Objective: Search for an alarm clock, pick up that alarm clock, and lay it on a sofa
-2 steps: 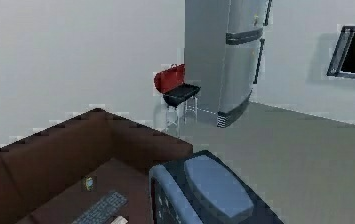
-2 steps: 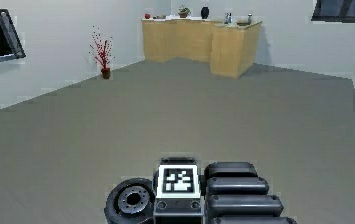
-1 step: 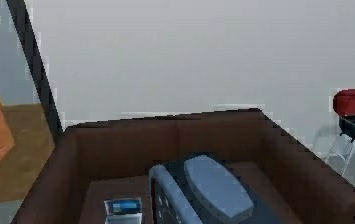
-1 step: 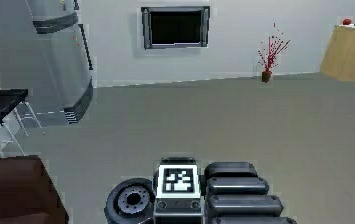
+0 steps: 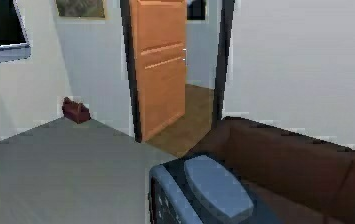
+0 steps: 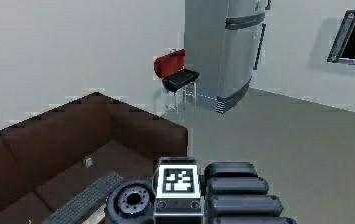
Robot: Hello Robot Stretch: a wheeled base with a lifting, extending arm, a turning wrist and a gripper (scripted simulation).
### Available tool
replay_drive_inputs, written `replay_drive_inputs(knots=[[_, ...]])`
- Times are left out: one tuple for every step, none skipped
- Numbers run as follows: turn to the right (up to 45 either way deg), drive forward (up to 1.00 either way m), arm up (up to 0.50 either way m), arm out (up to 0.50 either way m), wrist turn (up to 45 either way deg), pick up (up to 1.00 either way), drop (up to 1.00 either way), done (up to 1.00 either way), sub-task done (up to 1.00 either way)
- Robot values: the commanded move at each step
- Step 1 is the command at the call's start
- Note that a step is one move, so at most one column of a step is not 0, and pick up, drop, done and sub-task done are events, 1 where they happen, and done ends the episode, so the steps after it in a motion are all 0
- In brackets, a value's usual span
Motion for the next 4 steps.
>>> replay_drive_inputs(knots=[[-30.0, 0.00, 0.00, 0.00, 0.0, 0.00, 0.00, 0.00, 0.00], [0.0, 0.70, 0.00, 0.00, 0.0, 0.00, 0.00, 0.00, 0.00], [9.0, 0.00, 0.00, 0.00, 0.0, 0.00, 0.00, 0.00, 0.00], [0.0, 0.20, 0.00, 0.00, 0.0, 0.00, 0.00, 0.00, 0.00]])
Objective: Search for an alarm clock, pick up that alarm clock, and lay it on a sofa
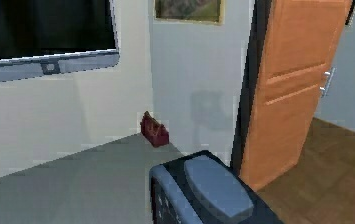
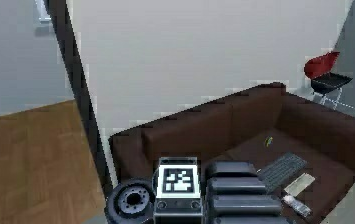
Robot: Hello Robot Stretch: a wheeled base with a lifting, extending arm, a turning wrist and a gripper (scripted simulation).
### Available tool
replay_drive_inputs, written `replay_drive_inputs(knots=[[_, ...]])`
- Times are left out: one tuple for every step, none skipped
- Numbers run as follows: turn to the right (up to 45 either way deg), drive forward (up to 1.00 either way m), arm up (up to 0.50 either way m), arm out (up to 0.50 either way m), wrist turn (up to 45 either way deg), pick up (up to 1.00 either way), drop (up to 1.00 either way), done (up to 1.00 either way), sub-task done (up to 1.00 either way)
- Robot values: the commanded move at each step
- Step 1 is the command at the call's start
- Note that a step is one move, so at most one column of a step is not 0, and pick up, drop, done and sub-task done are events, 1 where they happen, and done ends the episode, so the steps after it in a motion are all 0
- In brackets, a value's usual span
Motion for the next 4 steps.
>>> replay_drive_inputs(knots=[[45.0, 0.00, 0.00, 0.00, 0.0, 0.00, 0.00, 0.00, 0.00], [9.0, 0.00, 0.00, 0.00, 0.0, 0.00, 0.00, 0.00, 0.00], [3.0, 0.00, 0.00, 0.00, 0.0, 0.00, 0.00, 0.00, 0.00], [-45.0, 0.00, 0.00, 0.00, 0.0, 0.00, 0.00, 0.00, 0.00]])
